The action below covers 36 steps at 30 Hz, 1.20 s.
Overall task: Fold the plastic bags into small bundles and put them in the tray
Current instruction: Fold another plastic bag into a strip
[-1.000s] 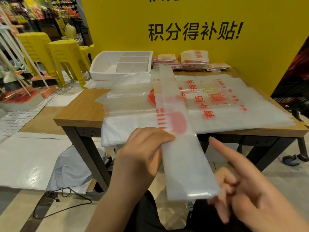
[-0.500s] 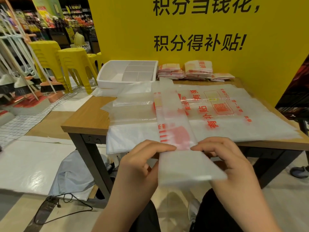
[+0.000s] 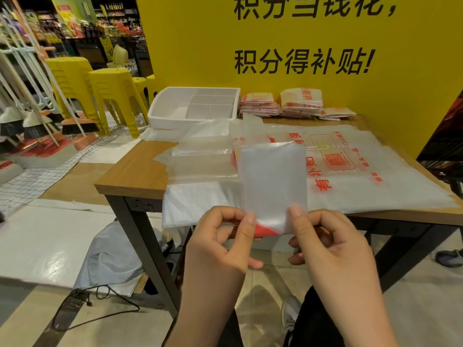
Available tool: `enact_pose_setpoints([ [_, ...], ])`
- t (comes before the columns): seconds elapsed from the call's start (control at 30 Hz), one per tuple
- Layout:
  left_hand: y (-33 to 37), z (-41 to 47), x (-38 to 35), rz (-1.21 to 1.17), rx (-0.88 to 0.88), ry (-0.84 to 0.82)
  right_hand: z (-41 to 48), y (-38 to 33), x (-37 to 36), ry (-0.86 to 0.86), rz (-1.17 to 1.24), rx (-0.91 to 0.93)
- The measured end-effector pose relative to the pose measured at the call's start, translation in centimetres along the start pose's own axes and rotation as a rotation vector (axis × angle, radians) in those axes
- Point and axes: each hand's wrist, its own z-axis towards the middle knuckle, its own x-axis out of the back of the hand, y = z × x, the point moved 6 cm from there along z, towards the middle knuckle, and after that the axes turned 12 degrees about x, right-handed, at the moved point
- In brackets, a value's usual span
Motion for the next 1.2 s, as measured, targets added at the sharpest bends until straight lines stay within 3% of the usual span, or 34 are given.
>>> enact_pose_setpoints([
  [0.2, -0.6, 0.4, -0.3, -0.118, 0.015, -0.014, -0.1, 0.2, -0.2, 0.037, 0.012, -0.053],
  [0.53, -0.3, 0.0, -0.4, -0.067, -0.066, 0.030, -0.4, 0.4, -0.3, 0.104, 0.109, -0.089],
  [1.2, 1.0, -0.2, -0.1, 0.340, -0.314, 0.142, -0.5, 1.0, -0.9, 0.093, 0.255, -0.082],
])
